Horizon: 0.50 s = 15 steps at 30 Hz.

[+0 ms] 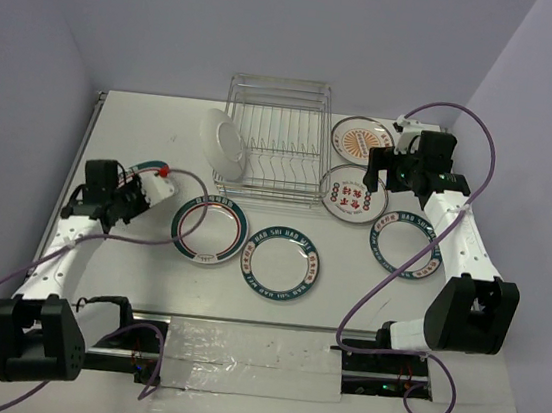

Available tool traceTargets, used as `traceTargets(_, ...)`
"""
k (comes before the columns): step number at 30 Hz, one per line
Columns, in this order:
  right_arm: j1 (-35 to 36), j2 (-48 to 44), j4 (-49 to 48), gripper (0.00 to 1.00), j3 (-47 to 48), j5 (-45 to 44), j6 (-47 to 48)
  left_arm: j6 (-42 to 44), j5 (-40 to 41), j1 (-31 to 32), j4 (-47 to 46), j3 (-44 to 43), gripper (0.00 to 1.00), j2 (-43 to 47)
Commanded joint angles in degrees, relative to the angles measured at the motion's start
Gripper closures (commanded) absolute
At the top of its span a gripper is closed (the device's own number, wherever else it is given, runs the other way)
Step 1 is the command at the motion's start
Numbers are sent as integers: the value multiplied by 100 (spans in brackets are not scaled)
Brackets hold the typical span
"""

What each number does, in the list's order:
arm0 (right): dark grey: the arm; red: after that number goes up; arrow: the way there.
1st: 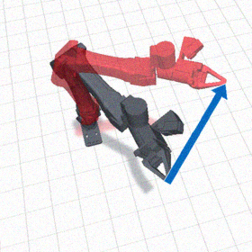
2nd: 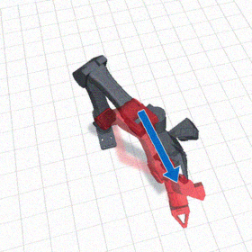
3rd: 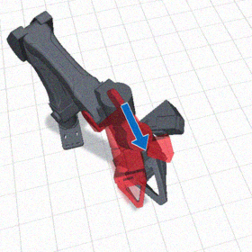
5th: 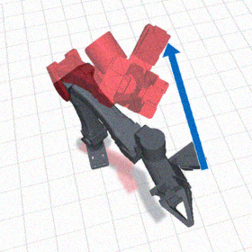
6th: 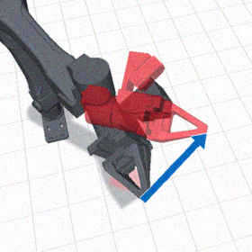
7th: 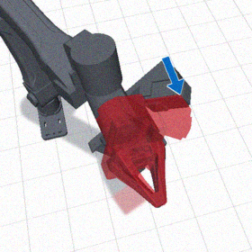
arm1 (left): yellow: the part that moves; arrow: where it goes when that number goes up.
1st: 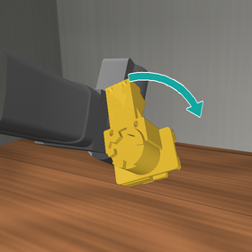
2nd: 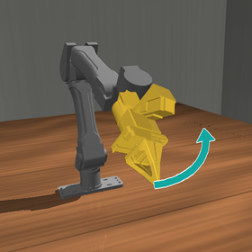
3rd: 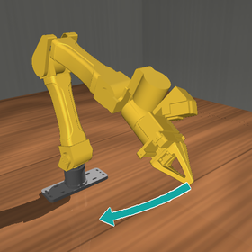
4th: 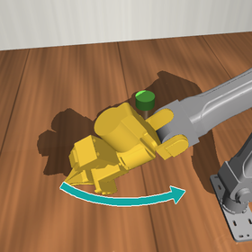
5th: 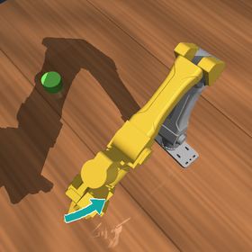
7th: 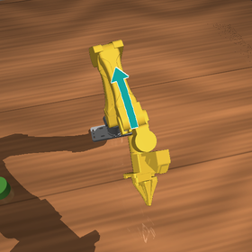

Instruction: Load the plates into the dish rack

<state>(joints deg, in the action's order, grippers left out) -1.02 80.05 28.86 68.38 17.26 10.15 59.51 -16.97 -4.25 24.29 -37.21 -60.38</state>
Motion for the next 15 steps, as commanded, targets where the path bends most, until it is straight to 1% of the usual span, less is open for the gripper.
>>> traceTargets(1, -21, -95, -12, 0, 308, 120, 4, -1150, -928, -120, 854, -1775, 100, 45)
traceTargets(2, -21, -95, -12, 0, 308, 129, -13, -1491, -1061, -120, 901, -2068, 100, -95)
traceTargets(3, -21, -95, -12, 0, 316, 138, -13, -2104, -1210, -129, 954, -2358, 100, -192)
traceTargets(4, -21, -104, -12, 0, 325, 155, -22, -2318, -1630, -129, 1259, -2709, 100, -315)
traceTargets(5, -21, -104, -12, 0, 325, 173, -22, -2564, -1843, -129, 1392, -3356, 100, -560)
traceTargets(6, -21, -104, -3, 0, 334, 173, -31, -3193, -2019, -120, 1455, -3641, 100, -667)
traceTargets(7, -13, -112, 5, 0, 343, 182, -31, -3487, -2186, -129, 1516, -3922, 100, -781)
traceTargets(8, -21, -121, 5, 0, 351, 182, -31, -3794, -2544, -129, 1491, -4395, 100, -930)
traceTargets(9, -21, -121, 14, 0, 360, 182, -22, -4485, -2713, -129, 1404, -4565, 100, -984)
traceTargets(10, -21, -130, 14, 0, 369, 182, -31, -4813, -2845, -129, 1272, -4802, 100, -1019)
traceTargets(11, -21, -139, 23, 0, 378, 182, -31, -5469, -3169, -120, 940, -4874, 100, -1054)
traceTargets(12, -21, -139, 23, 0, 378, 190, -31, -5841, -3302, -129, 711, -4892, 100, -1046)
traceTargets(13, -13, -130, 23, 0, 378, 190, -40, -6341, -3434, -120, 439, -4805, 100, -1037)
traceTargets(14, -21, -130, 14, 0, 378, 208, -48, -7042, -3723, -94, -165, -4735, 100, -1020)
traceTargets(15, -21, -104, 23, 0, 378, 217, -57, -7380, -3795, -33, -458, -4647, 100, -1020)
